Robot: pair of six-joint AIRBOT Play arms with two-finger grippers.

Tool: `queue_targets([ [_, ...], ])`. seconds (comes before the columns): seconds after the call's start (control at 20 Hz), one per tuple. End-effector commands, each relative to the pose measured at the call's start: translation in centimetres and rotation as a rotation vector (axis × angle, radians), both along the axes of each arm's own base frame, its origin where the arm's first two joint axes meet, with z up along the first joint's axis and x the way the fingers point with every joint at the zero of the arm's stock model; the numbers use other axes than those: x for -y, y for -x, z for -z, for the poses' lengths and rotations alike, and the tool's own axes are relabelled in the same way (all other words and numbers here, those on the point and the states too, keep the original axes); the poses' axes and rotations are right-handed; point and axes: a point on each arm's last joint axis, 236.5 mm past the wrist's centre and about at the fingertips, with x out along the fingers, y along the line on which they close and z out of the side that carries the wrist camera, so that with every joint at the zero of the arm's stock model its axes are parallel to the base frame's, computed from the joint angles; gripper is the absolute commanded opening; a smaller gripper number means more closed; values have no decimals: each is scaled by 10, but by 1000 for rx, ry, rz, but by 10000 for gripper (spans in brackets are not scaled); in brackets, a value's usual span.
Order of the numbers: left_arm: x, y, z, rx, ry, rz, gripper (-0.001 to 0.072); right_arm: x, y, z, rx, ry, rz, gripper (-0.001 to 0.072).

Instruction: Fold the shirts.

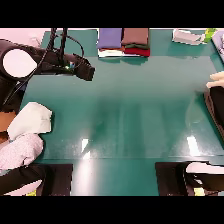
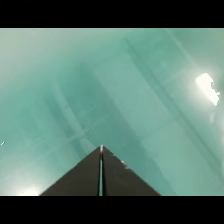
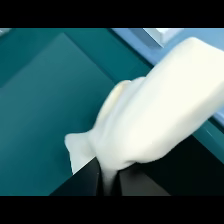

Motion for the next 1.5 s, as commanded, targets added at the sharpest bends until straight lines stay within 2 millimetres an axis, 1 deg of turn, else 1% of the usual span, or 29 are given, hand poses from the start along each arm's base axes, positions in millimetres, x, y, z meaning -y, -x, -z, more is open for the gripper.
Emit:
queue_targets([
  [0.0,0,0,1,-1,-3,1,23,10,50,24,-153,-55,53,17],
  [0.1,-1,1,2,-5,-6,2,23,19,85,45,-245,-57,124,16],
  [0.2,-1,1,4,-10,-9,2,23,25,120,71,-329,-63,185,17],
  [0.3,-1,2,11,-23,-17,2,23,26,149,100,-399,-77,212,17],
  [0.4,-2,3,20,-40,-26,2,23,23,172,127,-452,-98,224,18],
  [0.45,-2,4,23,-47,-31,2,23,22,180,138,-469,-109,222,19],
  [0.6,-2,4,25,-51,-34,2,23,21,203,162,-492,-138,250,27],
  [0.65,-2,4,25,-51,-33,2,23,21,210,168,-500,-155,262,146],
  [0.7,-2,4,25,-51,-34,2,23,20,218,175,-508,-177,279,430],
  [0.75,-2,4,25,-51,-34,2,23,19,222,181,-503,-201,290,595],
  [0.8,-2,4,25,-51,-34,2,23,15,214,181,-469,-222,280,599],
  [0.85,-2,4,25,-51,-34,2,23,11,196,176,-403,-237,253,597],
  [0.9,-2,4,25,-51,-34,2,23,6,171,165,-326,-242,216,592],
  [1.0,-2,4,25,-51,-34,2,23,-18,105,134,-179,-228,82,592],
  [1.05,-2,4,25,-51,-33,2,23,-42,69,117,-124,-222,-16,592],
  [1.1,-2,4,25,-51,-34,2,24,-75,38,104,-88,-230,-122,591],
  [1.15,-2,4,25,-51,-34,2,24,-116,7,93,-62,-234,-245,591],
  [1.2,-2,4,25,-51,-34,2,24,-154,-16,87,-56,-223,-354,591],
  [1.25,-2,3,24,-47,-31,2,24,-197,-35,85,-60,-204,-468,591],
  [1.3,-2,2,22,-38,-26,0,24,-242,-49,83,-61,-191,-578,591],
  [1.35,-2,2,22,-38,-27,0,23,-282,-59,83,-61,-184,-676,591],
  [1.45,-2,2,22,-36,-30,-1,24,-359,-67,88,-73,-178,-855,591],
])
